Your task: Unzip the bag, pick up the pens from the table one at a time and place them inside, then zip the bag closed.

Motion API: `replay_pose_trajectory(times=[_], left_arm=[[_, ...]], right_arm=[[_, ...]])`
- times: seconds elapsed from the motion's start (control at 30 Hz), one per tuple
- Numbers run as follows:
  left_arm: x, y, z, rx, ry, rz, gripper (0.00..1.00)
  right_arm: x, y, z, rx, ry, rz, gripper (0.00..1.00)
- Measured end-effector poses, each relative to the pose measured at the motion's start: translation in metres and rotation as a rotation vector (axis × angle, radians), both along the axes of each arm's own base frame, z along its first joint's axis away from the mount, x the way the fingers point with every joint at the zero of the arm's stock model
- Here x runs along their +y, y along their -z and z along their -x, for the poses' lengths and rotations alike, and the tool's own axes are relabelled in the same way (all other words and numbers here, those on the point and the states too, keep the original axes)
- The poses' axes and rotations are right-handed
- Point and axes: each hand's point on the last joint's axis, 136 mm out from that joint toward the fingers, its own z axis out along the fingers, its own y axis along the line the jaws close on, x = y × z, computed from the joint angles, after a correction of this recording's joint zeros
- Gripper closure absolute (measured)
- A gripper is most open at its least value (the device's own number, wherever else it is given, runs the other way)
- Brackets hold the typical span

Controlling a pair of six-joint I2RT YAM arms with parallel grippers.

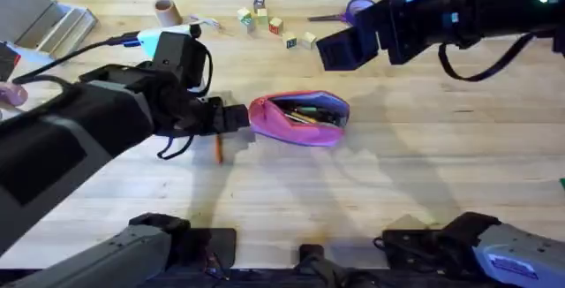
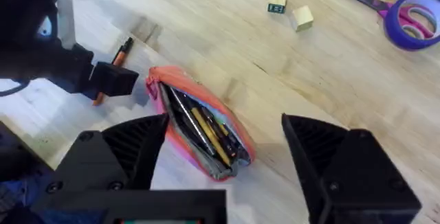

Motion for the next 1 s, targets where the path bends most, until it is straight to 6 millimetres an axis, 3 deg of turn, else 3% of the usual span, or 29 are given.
replay_pose_trajectory(times=[0.23,0.43,0.67,0.8,0.93,1.0], left_arm=[[-0.001,-0.001,-0.012,-0.041,-0.002,0.0,0.006],[0.0,0.015,-0.012,0.01,-0.002,-0.013,0.022],[0.003,0.016,-0.016,0.003,-0.006,-0.03,0.417],[0.002,0.016,-0.017,-0.001,-0.005,-0.025,0.772],[0.0,0.015,-0.019,-0.009,-0.006,-0.019,0.931],[0.001,0.014,-0.02,-0.01,-0.004,-0.021,0.948]], right_arm=[[0.0,0.0,0.0,0.001,0.001,-0.001,0.003],[0.0,0.0,0.0,0.001,0.002,-0.001,0.004],[0.0,0.0,0.0,0.001,0.002,-0.001,0.003],[0.0,0.0,0.0,0.001,0.002,-0.001,0.003],[0.0,0.0,0.0,0.001,0.002,-0.001,0.003],[0.0,0.0,0.0,0.001,0.002,-0.001,0.003]])
